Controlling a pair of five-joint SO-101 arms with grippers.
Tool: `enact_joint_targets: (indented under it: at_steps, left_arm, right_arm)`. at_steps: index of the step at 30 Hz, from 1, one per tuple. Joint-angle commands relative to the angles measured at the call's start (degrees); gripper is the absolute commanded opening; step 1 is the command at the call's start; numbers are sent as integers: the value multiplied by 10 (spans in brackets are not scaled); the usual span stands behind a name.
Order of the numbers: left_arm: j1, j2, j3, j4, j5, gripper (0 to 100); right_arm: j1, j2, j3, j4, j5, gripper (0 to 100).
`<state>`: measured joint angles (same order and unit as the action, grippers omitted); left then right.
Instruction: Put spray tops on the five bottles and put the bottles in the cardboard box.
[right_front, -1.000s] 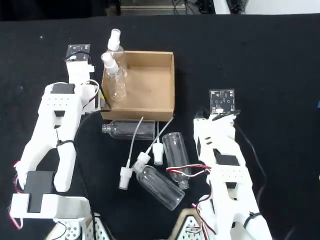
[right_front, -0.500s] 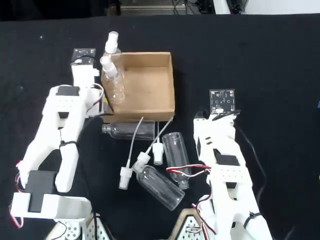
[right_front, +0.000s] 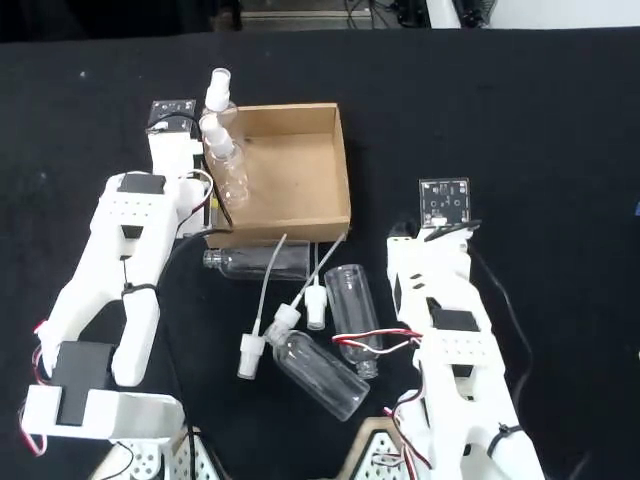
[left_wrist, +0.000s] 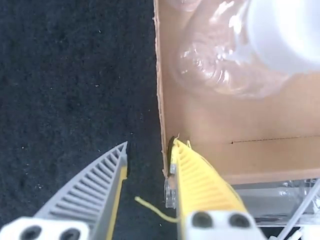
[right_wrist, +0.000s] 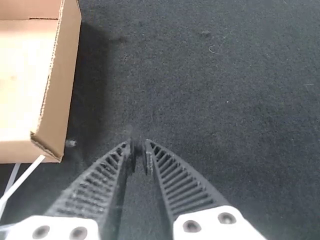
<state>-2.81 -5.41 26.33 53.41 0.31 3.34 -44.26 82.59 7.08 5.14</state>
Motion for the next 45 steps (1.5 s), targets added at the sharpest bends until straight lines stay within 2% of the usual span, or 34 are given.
enact_joint_targets:
  at_steps: [1,11,14,18,23,27,33,43,45]
  left_arm:
    - [22,-10,18,4,1,123]
    - [32,-11,23,-15,3,123]
    - [32,-11,22,-15,4,123]
    - [35,-11,19,-18,18,123]
    - [31,-11,19,-14,25,123]
    - [22,-11,22,-15,25,123]
    - [26,-11,20,-15,25,123]
    - [25,-11,19,-16,26,123]
    - [23,-11,19,-17,27,123]
  right_arm:
    - [9,-7,-2,-17,4,11]
    - [9,-11,-6,-2,-1,12]
    - [8,-15,-80,89,-1,23]
    - [-31,13,-248,265,-19,111]
    - [-113,141,-411,343,-21,145]
    - [-148,240,-468,322,-42,146]
    - [-152,327,-489,264,-63,145]
    - [-152,396,-488,239,-61,144]
    - [-152,407,-487,242,-61,109]
